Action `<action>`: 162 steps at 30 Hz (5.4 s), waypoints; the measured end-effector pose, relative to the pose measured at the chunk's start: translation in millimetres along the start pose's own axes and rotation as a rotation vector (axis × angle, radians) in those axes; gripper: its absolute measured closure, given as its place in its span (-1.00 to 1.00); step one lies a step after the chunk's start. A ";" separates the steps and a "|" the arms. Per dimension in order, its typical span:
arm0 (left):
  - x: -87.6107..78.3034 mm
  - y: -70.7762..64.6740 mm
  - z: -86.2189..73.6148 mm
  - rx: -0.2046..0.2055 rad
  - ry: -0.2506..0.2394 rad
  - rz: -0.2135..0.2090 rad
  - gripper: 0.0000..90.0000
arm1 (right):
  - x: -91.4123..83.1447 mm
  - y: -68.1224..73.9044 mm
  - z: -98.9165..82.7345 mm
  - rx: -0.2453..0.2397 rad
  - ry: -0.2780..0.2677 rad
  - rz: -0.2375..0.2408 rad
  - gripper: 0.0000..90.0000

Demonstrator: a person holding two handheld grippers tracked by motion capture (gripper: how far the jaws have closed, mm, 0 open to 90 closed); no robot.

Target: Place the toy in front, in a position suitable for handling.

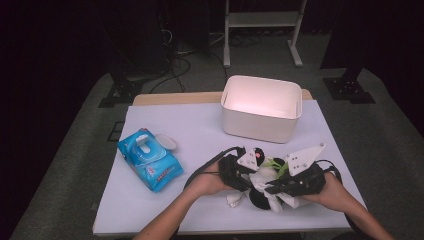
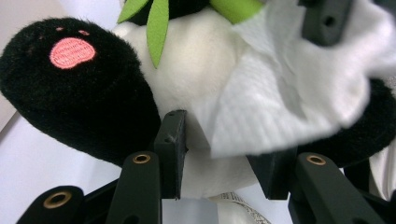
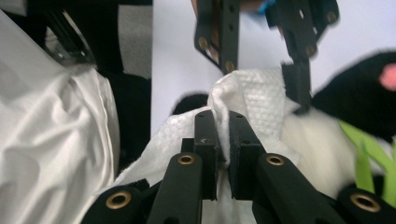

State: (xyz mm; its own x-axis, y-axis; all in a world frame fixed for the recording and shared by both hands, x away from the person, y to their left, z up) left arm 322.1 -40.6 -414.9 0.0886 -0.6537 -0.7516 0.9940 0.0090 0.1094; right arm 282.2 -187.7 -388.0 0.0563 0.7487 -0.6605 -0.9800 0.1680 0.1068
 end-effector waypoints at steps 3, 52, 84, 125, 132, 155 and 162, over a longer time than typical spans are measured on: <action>0.2 0.1 0.4 0.003 0.002 0.003 0.29 | -4.7 -3.3 -5.2 0.006 0.019 -0.036 0.85; -0.8 -0.1 -3.7 -0.024 0.040 0.001 0.21 | -17.5 -61.1 13.4 -0.006 0.095 -0.207 0.86; -11.7 2.3 10.0 -0.029 0.004 0.023 0.23 | -36.7 -67.3 -19.7 0.109 0.046 -0.180 0.87; -14.3 17.1 17.9 -0.070 -0.029 0.038 0.25 | -35.3 -33.5 -33.5 0.126 -0.066 -0.133 0.88; -33.0 30.0 25.2 -0.002 0.015 0.116 0.32 | -28.6 -26.3 -14.8 0.088 -0.098 -0.106 0.88; -33.8 9.3 8.6 0.012 -0.061 0.109 0.34 | -19.7 -23.2 43.7 -0.084 -0.069 -0.177 0.88; -32.8 9.0 11.1 0.008 -0.083 0.089 0.34 | -36.9 -30.9 14.3 0.001 -0.032 -0.210 0.87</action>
State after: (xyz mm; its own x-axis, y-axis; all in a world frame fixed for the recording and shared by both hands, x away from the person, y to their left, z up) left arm 327.4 -27.4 -382.0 0.1702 -0.7109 -0.6824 0.9819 0.0635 0.1787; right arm 313.1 -211.4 -356.3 0.2651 0.7173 -0.6443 -0.9460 0.3228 -0.0298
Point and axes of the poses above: each handheld gripper's, and its own axes: x roughly forward along the jaws, z roughly out of its top, y roughly to its left, the point moved 5 cm from there along x, roughly forward along the jaws, and after that the axes turned 4 degrees about x, right-handed, at the moved point
